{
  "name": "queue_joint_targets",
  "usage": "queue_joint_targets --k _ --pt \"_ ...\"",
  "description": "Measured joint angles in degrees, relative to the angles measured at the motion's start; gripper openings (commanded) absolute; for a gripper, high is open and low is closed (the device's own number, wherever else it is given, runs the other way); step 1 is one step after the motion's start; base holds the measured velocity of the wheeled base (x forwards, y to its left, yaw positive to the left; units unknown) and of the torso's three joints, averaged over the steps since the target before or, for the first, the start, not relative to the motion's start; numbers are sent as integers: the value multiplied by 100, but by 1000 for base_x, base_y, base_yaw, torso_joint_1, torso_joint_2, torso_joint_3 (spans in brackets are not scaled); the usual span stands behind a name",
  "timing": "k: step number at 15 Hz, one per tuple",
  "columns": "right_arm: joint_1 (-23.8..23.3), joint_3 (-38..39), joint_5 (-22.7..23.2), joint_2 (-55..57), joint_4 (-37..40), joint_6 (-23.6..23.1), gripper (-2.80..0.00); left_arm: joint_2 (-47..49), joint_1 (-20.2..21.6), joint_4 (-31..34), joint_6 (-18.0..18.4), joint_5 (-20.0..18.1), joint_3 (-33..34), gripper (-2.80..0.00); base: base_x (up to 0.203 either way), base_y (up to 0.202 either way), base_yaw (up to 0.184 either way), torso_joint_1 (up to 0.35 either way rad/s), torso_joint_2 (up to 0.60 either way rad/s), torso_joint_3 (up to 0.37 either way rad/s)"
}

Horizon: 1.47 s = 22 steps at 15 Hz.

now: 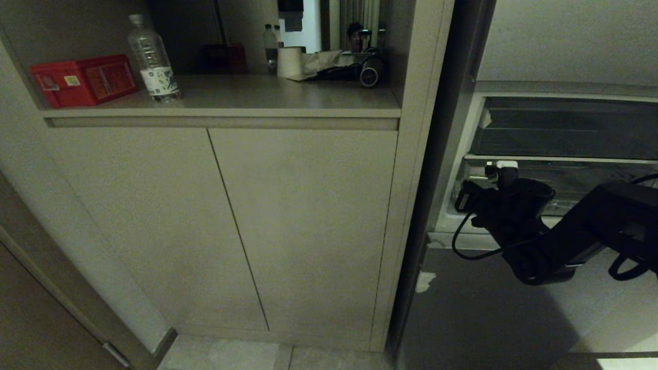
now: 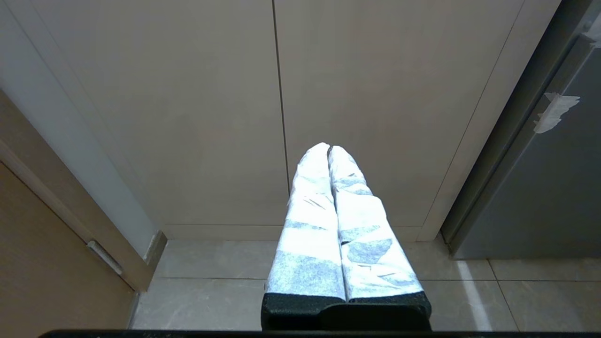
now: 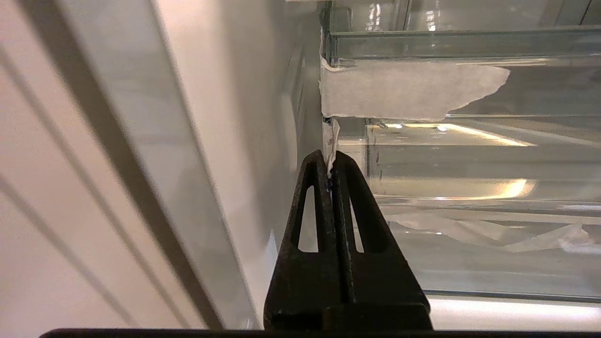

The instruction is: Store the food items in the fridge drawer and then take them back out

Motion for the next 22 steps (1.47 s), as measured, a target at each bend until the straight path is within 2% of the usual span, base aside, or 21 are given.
queue_joint_targets --k 5,13,14,22 --pt "61 981 11 -535 -160 25 -280 0 -5 0 2 0 0 -280 0 0 0 0 0 0" --pt "171 2904 -84 -1206 -1033 34 -280 0 -2 0 2 0 0 -280 0 0 0 0 0 0" --pt "174 3057 -110 -1250 -1050 38 0 0 -2 0 2 0 0 -280 0 0 0 0 0 0" --pt "378 4375 -469 -1818 -994 62 0 0 -5 0 2 -2 0 -280 0 0 0 0 0 0"
